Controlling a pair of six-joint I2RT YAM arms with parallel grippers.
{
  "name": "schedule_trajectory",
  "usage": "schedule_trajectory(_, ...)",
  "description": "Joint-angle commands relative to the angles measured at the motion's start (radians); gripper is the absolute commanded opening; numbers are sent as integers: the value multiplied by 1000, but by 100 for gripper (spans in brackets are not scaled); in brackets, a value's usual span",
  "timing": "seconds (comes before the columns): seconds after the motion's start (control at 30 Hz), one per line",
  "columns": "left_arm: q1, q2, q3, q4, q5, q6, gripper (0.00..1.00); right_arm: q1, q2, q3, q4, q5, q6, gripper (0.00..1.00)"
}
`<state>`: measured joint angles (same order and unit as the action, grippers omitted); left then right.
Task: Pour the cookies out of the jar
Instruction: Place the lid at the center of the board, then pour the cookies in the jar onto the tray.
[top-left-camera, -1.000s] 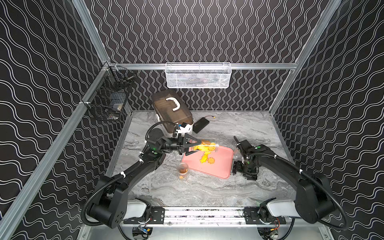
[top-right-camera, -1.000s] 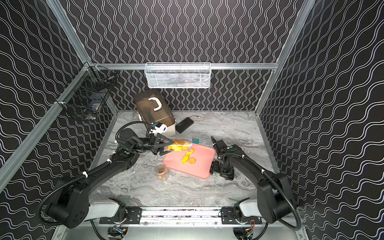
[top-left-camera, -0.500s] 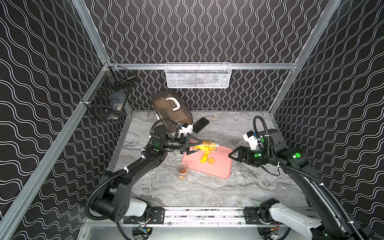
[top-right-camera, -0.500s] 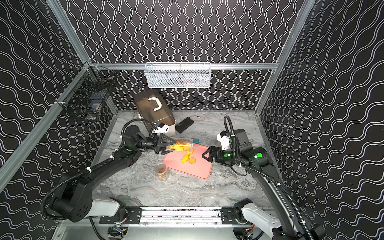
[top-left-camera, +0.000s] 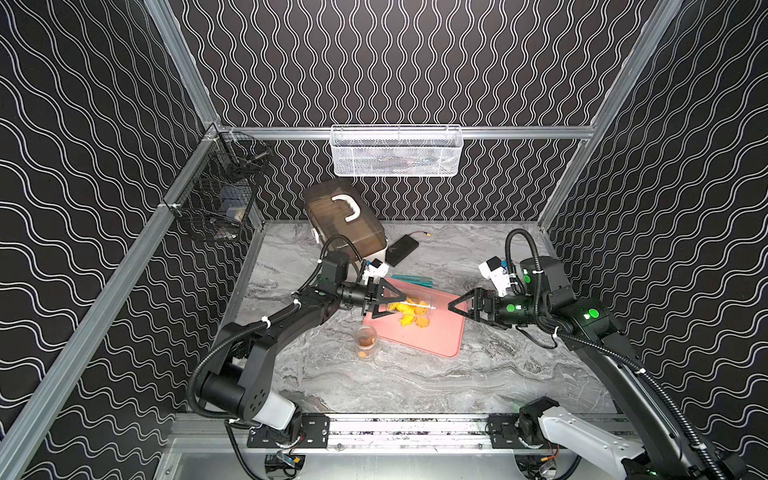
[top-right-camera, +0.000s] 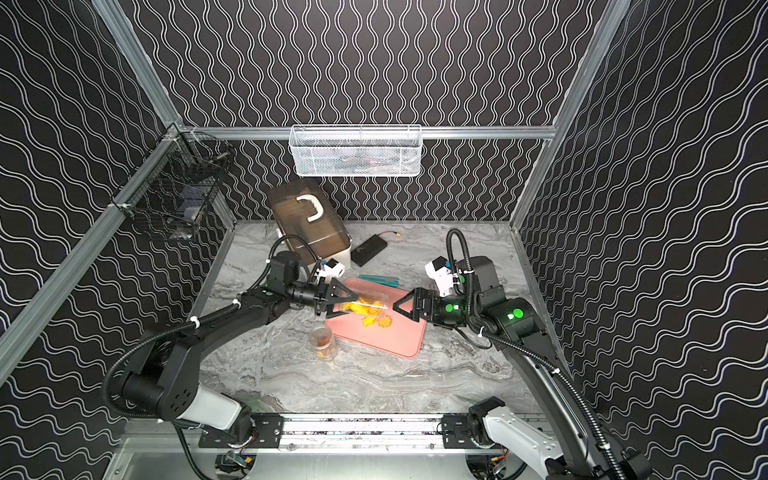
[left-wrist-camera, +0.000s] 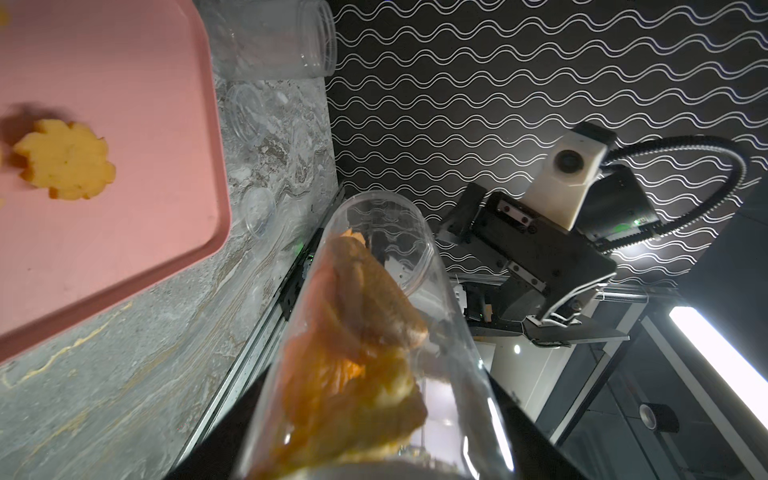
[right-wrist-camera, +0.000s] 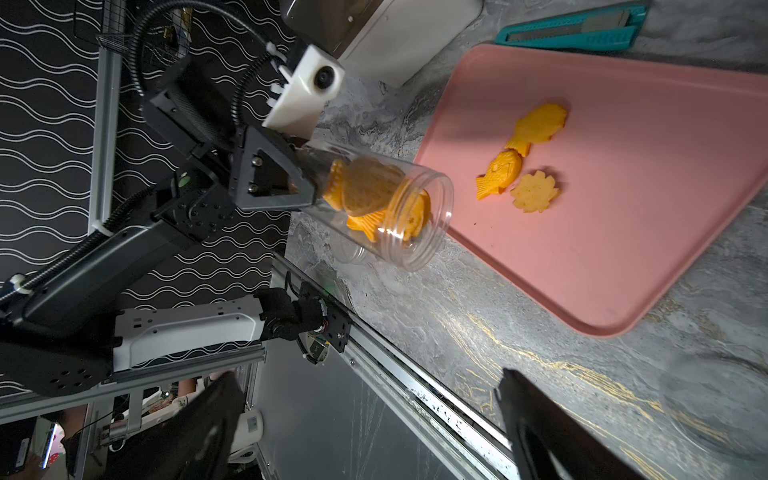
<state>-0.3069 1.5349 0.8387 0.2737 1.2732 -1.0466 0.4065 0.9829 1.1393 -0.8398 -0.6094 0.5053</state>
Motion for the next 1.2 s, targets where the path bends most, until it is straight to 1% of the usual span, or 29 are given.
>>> schedule_trajectory(0.0, 2, 47, -33, 252, 26, -79, 67, -1, -6, -1, 13, -4, -9, 100)
schedule_trajectory(0.07, 2, 91, -53, 389, 28, -165, 67, -1, -9, -15, 4, 1, -14, 100)
schedule_trajectory(0.17, 2, 171, -80, 671, 27, -343, 67, -3, -14, -43, -7, 16, -25, 100)
schedule_trajectory(0.27, 3, 276, -92, 988, 25, -562, 67, -4, -21, -68, -4, 19, -27, 100)
schedule_trajectory(0.33, 3, 362, -87, 1225, 18, -732, 67, -4, -27, -87, 3, 15, -21, 100)
schedule_trajectory(0.37, 3, 392, -84, 1265, 14, -775, 66, -4, -30, -94, 5, 15, -19, 100)
schedule_trajectory(0.47, 5, 416, -90, 1263, 17, -765, 67, -4, -41, -107, 4, 23, -20, 100)
schedule_trajectory(0.6, 10, 414, -96, 1229, 15, -741, 67, -4, -45, -117, 6, 25, -20, 100)
schedule_trajectory(0.67, 12, 405, -99, 1184, 18, -713, 68, -4, -41, -121, 8, 25, -19, 100)
schedule_trajectory(0.87, 39, 357, -115, 962, 17, -554, 67, -4, -31, -126, 22, 13, -11, 100)
schedule_trajectory(0.97, 50, 314, -103, 735, 9, -394, 68, -5, -32, -128, 26, 14, -8, 100)
schedule_trajectory(1.03, 53, 276, -75, 493, -2, -212, 68, -5, -32, -132, 30, 14, -7, 100)
schedule_trajectory(1.07, 54, 253, -44, 288, -12, -76, 69, -5, -32, -133, 32, 13, -5, 100)
schedule_trajectory(1.13, 54, 222, 49, -144, -43, 236, 71, -6, -32, -137, 36, 11, -2, 100)
schedule_trajectory(1.17, 53, 223, 97, -306, -64, 354, 71, -5, -32, -138, 39, 10, -1, 100)
